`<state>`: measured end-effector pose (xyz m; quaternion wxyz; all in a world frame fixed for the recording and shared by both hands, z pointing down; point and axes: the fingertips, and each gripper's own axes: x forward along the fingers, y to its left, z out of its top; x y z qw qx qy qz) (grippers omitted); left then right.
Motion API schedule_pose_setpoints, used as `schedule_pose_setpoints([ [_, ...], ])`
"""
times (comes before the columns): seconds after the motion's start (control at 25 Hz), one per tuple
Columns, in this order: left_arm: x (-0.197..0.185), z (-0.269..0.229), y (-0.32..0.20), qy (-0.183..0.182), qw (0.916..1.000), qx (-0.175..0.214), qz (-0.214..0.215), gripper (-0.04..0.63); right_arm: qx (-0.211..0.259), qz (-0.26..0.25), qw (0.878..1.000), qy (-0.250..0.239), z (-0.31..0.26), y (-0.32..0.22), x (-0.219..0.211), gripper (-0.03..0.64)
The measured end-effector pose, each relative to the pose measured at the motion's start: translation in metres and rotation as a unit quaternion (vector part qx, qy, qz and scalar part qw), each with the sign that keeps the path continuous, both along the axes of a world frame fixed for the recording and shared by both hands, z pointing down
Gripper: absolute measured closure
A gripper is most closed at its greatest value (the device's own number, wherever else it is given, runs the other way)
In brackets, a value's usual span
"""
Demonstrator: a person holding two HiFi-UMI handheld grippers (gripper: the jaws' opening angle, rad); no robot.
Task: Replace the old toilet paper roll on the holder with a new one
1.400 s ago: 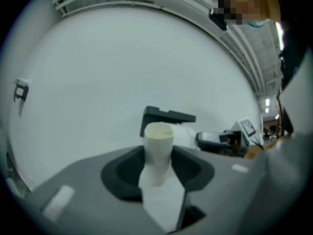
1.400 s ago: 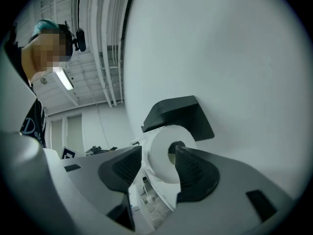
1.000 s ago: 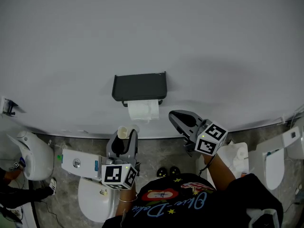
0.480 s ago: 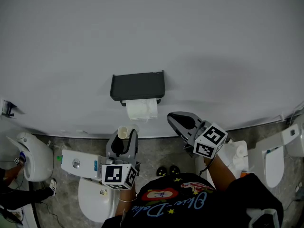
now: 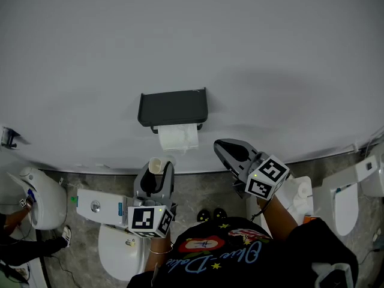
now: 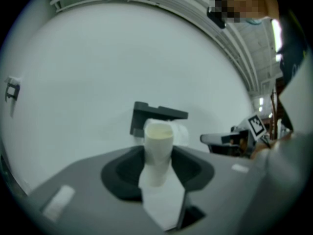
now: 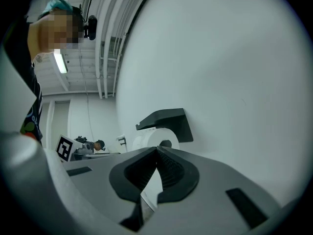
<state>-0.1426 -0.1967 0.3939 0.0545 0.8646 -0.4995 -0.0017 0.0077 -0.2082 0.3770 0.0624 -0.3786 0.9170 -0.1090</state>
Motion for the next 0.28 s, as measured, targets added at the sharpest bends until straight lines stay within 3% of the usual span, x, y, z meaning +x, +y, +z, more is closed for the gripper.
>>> schedule_pose_setpoints([
  [0.28, 0.0011, 0.0014, 0.0004, -0.001, 1.0, -0.001, 0.001, 0.428, -0.001, 0.002, 1.0, -0.001, 0.0006, 0.0009, 0.0003, 0.603],
])
